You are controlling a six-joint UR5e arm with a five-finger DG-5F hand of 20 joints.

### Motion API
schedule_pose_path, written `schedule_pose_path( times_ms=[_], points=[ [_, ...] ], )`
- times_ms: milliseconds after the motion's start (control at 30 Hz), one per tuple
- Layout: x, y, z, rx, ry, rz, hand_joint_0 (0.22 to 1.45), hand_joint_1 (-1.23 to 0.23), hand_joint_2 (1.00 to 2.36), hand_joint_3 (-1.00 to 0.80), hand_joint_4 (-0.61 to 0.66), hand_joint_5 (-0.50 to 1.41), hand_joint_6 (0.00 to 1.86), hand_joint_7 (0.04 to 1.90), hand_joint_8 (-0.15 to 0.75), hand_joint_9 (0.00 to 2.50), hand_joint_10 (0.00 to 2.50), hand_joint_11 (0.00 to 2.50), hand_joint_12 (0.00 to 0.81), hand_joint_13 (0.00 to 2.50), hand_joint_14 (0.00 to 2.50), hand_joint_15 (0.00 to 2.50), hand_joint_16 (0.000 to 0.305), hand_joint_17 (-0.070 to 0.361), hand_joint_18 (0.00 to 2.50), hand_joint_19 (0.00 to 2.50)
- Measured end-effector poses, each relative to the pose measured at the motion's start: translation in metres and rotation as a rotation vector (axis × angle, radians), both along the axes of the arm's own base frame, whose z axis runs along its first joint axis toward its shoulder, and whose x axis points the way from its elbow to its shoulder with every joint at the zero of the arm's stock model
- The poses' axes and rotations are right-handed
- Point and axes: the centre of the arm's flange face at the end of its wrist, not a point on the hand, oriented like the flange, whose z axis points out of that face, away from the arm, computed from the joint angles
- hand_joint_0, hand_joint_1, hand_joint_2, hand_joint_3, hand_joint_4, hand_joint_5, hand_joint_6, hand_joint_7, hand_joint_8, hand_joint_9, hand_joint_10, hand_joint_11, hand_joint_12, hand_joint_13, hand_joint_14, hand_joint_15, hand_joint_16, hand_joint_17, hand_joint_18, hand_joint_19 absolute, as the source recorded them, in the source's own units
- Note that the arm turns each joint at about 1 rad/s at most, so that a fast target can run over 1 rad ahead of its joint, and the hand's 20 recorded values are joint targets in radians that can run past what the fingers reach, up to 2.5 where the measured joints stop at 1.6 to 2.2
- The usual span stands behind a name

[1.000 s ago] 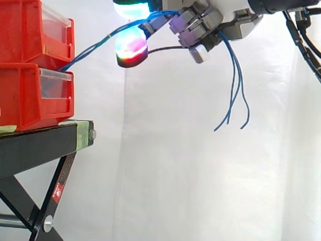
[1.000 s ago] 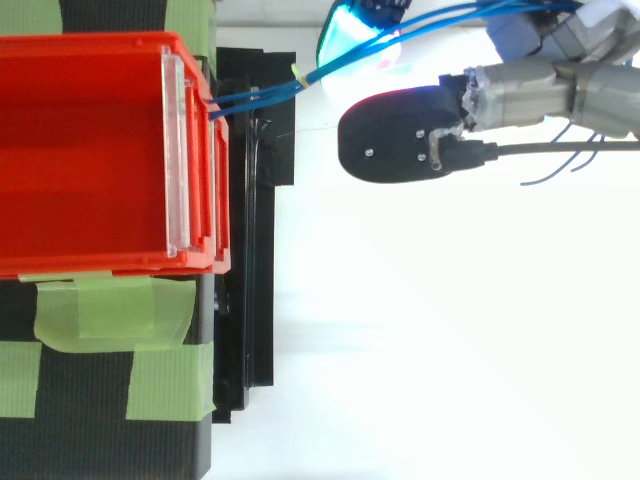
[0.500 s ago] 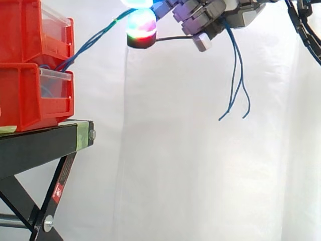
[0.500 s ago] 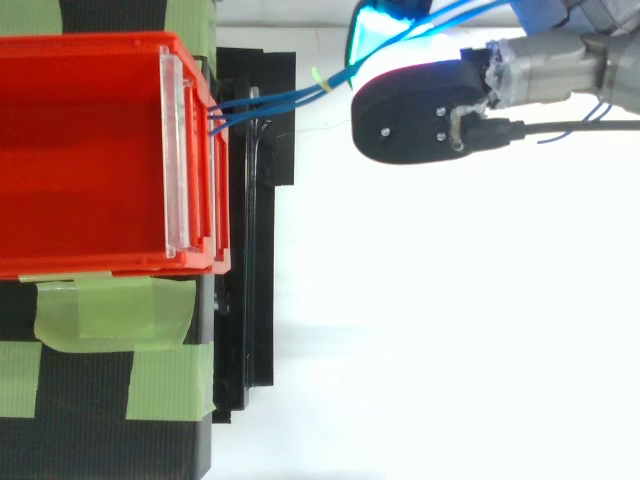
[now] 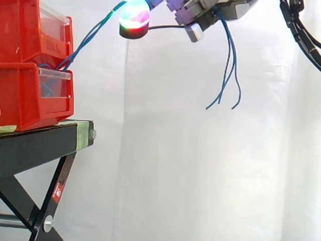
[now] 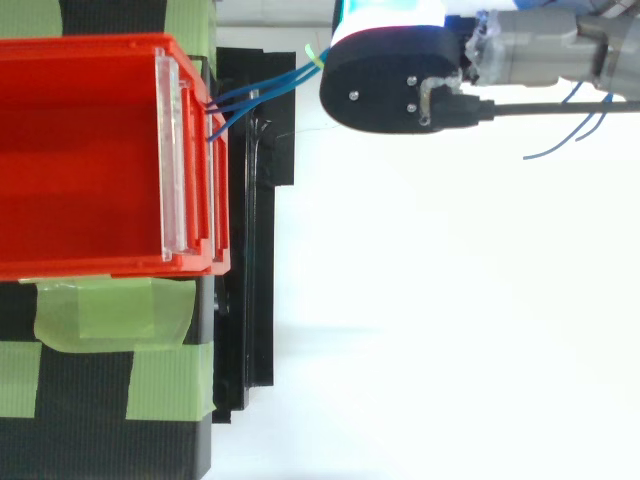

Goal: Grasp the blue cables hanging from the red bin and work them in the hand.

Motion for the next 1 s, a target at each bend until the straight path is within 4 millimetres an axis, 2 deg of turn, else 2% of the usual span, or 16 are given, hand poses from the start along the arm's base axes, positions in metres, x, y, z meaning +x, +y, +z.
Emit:
schedule_pose_path(
  times_ms=[400, 600, 700, 800, 867, 933, 1000],
  points=[
    [0.0021, 0.0024, 0.0004, -0.038, 0.015, 0.027, 1.05, -0.61, 1.01, 0.39, 0.37, 0.48, 0.02, 1.21, 0.455, 1.81, 2.5, 2.5, 0.533, 1.89, 2.5, 1.4, 0.203, 0.153, 2.5, 0.76],
    [0.0039, 0.0063, 0.001, -0.077, 0.031, 0.067, 1.15, -0.62, 1.0, 0.52, 0.35, 0.47, 0.02, 1.21, 0.455, 1.81, 2.5, 2.5, 0.533, 1.89, 2.5, 1.4, 0.203, 0.153, 2.5, 0.76],
    [0.0044, 0.0079, 0.0008, -0.092, 0.039, 0.084, 1.17, -0.61, 1.06, 0.53, 0.34, 0.46, 0.02, 1.22, 0.455, 1.81, 2.5, 2.5, 0.533, 1.89, 2.5, 1.4, 0.203, 0.153, 2.5, 0.76],
    [0.0041, 0.0087, -0.0001, -0.101, 0.05, 0.094, 1.17, -0.61, 1.1, 0.48, 0.35, 0.45, 0.02, 1.23, 0.455, 1.81, 2.5, 2.5, 0.533, 1.89, 2.5, 1.4, 0.203, 0.153, 2.5, 0.76],
    [0.0036, 0.009, -0.0005, -0.105, 0.058, 0.1, 1.16, -0.63, 1.0, 0.44, 0.36, 0.45, 0.02, 1.23, 0.455, 1.81, 2.5, 2.5, 0.533, 1.89, 2.5, 1.4, 0.203, 0.153, 2.5, 0.76],
    [0.0031, 0.0094, -0.0011, -0.109, 0.066, 0.105, 1.06, -0.62, 1.01, 0.31, 0.4, 0.44, 0.02, 1.23, 0.455, 1.81, 2.5, 2.5, 0.533, 1.89, 2.5, 1.4, 0.203, 0.153, 2.5, 0.76],
    [0.0027, 0.0098, -0.0021, -0.114, 0.075, 0.112, 0.97, -0.62, 1.02, 0.01, 0.41, 0.42, 0.02, 1.24, 0.455, 1.81, 2.5, 2.5, 0.533, 1.89, 2.5, 1.4, 0.203, 0.153, 2.5, 0.76]
  ],
)
